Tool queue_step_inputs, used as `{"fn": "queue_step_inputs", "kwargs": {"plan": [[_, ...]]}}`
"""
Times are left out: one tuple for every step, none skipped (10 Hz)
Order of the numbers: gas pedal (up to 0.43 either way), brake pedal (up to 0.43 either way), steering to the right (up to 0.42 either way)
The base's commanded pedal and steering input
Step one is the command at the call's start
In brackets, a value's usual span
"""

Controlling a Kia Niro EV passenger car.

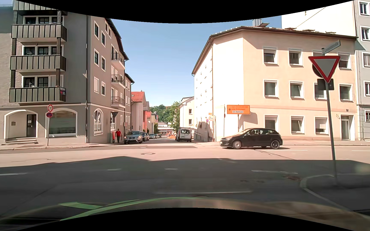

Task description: Follow the waypoints while adhering to traffic rules and regulations

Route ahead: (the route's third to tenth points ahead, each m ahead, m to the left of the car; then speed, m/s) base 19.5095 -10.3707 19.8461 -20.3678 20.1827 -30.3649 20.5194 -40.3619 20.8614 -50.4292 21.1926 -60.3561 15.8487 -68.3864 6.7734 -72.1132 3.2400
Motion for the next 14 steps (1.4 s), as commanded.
{"fn": "queue_step_inputs", "kwargs": {"plan": [[0.000, 0.232, -0.035], [0.000, 0.244, -0.023], [0.000, 0.244, -0.015], [0.000, 0.250, -0.003], [0.000, 0.256, 0.009], [0.000, 0.256, 0.018], [0.000, 0.262, 0.020], [0.000, 0.262, 0.021], [0.000, 0.268, 0.023], [0.000, 0.268, 0.029], [0.000, 0.268, 0.039], [0.000, 0.268, 0.047], [0.000, 0.262, 0.052], [0.000, 0.268, 0.064]]}}
